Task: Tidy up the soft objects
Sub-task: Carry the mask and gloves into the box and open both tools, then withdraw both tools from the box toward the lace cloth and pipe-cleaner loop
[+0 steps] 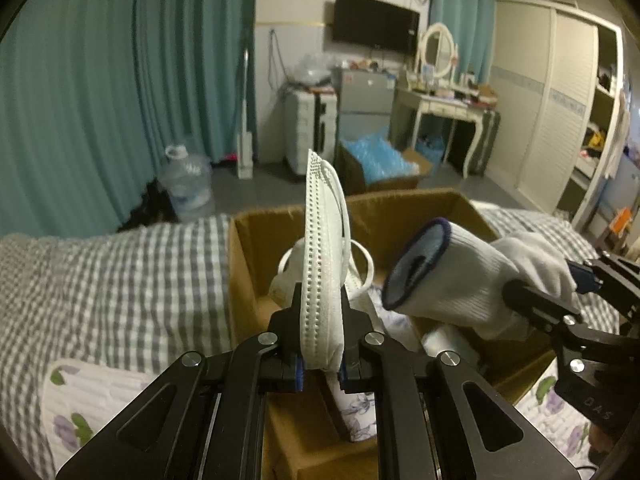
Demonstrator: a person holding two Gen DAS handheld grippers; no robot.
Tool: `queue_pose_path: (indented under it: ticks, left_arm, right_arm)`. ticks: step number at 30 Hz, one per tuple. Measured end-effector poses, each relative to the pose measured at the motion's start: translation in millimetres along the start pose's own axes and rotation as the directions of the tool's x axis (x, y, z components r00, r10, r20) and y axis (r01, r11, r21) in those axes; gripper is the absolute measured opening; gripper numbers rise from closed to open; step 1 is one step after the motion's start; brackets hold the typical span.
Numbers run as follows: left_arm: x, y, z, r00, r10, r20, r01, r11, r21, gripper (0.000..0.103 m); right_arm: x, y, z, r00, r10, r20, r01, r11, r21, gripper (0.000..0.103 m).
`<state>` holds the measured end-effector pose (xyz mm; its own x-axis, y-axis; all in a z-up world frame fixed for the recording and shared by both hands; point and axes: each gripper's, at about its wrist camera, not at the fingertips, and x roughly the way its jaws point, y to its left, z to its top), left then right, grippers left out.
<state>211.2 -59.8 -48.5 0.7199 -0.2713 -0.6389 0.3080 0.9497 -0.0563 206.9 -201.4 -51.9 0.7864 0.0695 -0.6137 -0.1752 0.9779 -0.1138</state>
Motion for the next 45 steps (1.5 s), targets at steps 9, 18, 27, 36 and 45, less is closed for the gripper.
queue_pose_path:
  ticks: [9,18,27,36,45]
  left_arm:
    - [16,-14,-10,0.996,0.049,-0.072,-0.043,0.996,0.084,0.016]
    - [13,-16,-3,0.993,0.08,-0.092,-0.07,0.991,0.11,0.017]
    - [-38,-18,13,0.992,0.112,0.057,-0.116,0.989,0.088,0.09]
    - [-89,-4,17,0.993,0.075,0.087,-0.075,0.997,-0.014,0.09]
    - [-165,-7,20,0.979,0.063,0.196,-0.052,0.997,-0.062,0.091]
  right_arm:
    - [35,3,-15,0.993,-0.021,-0.116,0.021,1.0,-0.006,0.04]
    - [28,0,-17,0.993,-0.055,-0.105,0.055,0.998,-0.002,0.063]
    - [-30,-7,0,0.995,-0.097,0.019,0.096,0.995,0.03,0.073]
    - [-95,-6,9,0.985,-0.131,0.114,0.128,0.991,0.036,0.085]
    - [-170,-4,13,0.971,-0.149,0.189,0.14,0.988,0.061,0.095]
